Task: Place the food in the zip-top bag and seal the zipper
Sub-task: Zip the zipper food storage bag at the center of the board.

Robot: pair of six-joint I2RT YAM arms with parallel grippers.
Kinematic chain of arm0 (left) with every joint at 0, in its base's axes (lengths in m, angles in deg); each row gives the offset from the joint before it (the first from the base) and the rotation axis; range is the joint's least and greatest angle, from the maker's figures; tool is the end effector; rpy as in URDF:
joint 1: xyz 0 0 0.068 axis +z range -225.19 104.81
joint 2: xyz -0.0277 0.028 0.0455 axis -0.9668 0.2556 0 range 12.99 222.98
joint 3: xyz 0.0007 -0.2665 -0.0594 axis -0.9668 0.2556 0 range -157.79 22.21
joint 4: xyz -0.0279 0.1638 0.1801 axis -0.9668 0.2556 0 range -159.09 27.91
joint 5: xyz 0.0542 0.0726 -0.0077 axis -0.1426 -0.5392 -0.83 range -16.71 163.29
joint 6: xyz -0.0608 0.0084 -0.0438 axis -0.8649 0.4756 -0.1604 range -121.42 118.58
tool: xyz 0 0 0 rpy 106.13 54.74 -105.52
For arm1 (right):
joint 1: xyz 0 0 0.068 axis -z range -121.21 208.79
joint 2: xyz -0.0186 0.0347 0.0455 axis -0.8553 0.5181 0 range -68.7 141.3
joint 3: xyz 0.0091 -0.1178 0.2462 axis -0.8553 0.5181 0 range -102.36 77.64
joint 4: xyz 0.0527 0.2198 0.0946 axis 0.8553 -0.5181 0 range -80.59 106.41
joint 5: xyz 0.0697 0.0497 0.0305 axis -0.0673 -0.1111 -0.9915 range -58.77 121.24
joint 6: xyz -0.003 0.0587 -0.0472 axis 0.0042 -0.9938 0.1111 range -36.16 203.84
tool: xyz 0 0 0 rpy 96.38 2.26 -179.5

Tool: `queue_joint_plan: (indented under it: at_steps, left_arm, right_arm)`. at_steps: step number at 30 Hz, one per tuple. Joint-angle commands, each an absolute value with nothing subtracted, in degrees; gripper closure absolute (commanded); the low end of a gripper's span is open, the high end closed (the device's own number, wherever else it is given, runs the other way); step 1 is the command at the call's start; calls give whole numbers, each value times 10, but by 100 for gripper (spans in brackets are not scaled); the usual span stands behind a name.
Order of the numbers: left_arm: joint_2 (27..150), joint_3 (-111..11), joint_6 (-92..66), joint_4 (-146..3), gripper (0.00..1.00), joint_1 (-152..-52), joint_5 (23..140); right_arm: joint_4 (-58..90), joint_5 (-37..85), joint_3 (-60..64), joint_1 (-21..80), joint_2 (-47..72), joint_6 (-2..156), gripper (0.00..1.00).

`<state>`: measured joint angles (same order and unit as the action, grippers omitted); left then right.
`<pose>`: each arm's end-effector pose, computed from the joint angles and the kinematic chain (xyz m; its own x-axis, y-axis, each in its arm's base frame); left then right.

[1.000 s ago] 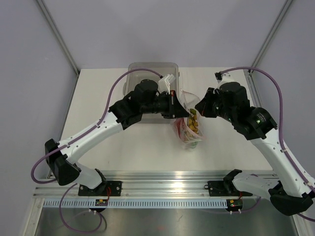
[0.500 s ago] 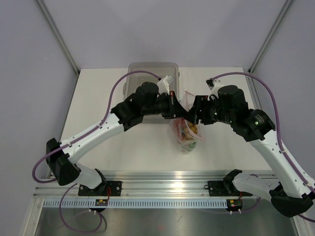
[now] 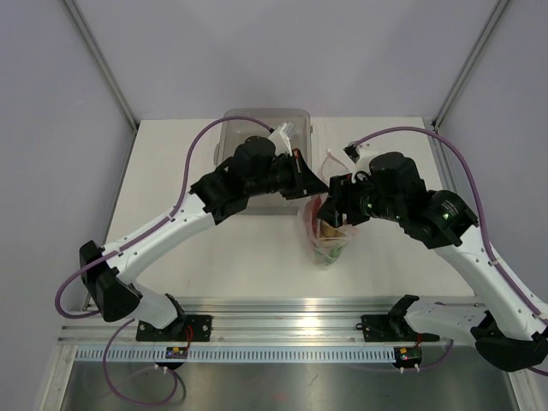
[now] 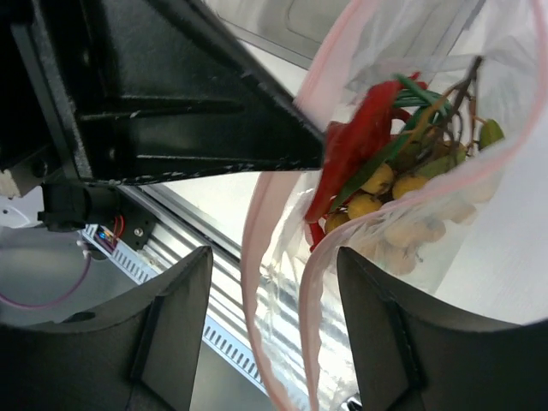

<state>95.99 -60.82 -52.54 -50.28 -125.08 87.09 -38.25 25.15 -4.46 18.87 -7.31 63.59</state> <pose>0.2100 -0.2726 0.3921 -0.8217 -0.1979 -0.5344 0.3960 0.4761 -0.7852 0.1481 0.1327 0.4054 -0.6460 -0.0919 -0.7578 -0.5138 0.7865 0.3427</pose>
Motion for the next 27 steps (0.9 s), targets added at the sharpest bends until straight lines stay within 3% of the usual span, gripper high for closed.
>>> queue_joint_plan:
  at_steps: [1,5,8,12,13,16,17,18,22,27]
  left_arm:
    - [970,-649,-542,-520,100,-1253,846]
    - [978,-659,-545,-509,100,-1255,842]
    - [973,-655,-548,-510,100,-1256,836]
    - [969,-652,-549,-508,100,-1257,835]
    - [968,-652,-549,-511,100,-1257,837]
    - [964,-651,-547,-516,100,-1257,848]
    - [963,-651,-541,-517,91,-1256,856]
    - [961,-654,-535,-516,70,-1256,858]
    - [922,-646,-480,-499,35,-1219,866]
    - [873,-627,-405,-501,27,-1098,936]
  right_arm:
    - [-412,309,-89,155,-54,663,34]
    - [-418,356,-104,146,-33,657,35]
    - [-420,397,-110,147,-28,646,42]
    - [-388,415,-97,146,-34,640,69]
    - [-383,416,-95,146,-35,640,83]
    - [-362,413,-81,146,-37,648,100]
    - [-353,409,-75,146,-39,652,100]
    - [-332,403,-61,146,-42,667,100]
    - [-281,406,-25,147,-72,698,100]
    - [-231,360,19,146,-102,780,100]
